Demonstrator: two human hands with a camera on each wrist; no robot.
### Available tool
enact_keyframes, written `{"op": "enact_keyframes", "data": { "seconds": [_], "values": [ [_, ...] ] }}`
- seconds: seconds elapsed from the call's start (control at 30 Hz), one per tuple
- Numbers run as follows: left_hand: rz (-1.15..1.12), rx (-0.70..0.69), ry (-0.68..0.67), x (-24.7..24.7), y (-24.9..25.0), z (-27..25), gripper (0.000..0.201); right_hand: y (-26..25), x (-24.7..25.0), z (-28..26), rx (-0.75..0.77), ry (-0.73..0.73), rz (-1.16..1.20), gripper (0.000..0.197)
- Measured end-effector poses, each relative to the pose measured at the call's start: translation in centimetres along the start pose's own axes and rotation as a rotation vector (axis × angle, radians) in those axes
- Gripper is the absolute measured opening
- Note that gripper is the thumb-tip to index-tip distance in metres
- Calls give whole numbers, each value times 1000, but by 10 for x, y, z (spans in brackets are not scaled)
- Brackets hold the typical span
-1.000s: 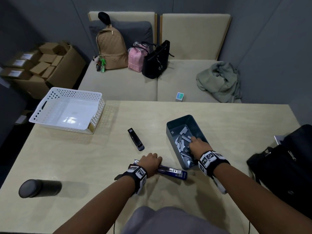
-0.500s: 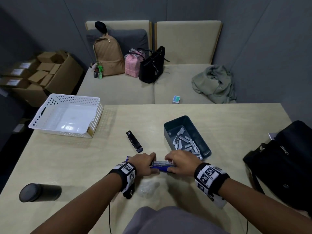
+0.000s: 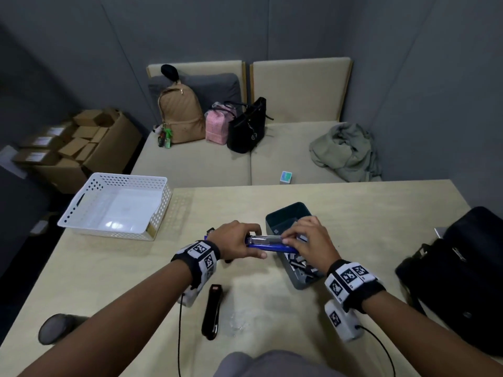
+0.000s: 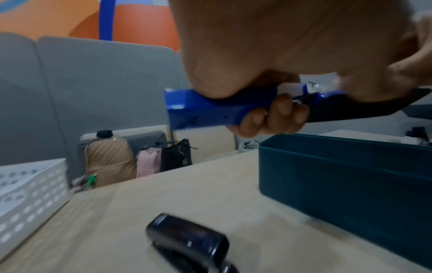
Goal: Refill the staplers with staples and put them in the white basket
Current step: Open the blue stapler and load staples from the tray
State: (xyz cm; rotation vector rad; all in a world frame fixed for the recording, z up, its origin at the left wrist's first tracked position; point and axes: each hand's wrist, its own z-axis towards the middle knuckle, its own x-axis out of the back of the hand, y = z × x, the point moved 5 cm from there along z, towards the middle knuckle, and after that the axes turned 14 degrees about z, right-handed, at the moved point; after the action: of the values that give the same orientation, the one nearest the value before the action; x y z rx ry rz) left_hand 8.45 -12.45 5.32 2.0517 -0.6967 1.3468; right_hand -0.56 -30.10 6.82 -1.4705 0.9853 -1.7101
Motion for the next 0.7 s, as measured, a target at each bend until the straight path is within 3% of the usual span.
{"op": "enact_keyframes", "data": {
  "seconds": [0.3,0.4,0.5,0.7],
  "values": [
    [344,-187,267,11,51,27,63,32,48,-12,-108,127,249,20],
    [413,-272,249,8,66,26,57,37,58,-19,-105,214,264,17],
    [441,-356,188,-1,78,26,67,38,66,-22,-65,269,243,19],
    [432,-343,141,-8,86,26,74,36,72,-19,35,208,134,18]
  ]
}}
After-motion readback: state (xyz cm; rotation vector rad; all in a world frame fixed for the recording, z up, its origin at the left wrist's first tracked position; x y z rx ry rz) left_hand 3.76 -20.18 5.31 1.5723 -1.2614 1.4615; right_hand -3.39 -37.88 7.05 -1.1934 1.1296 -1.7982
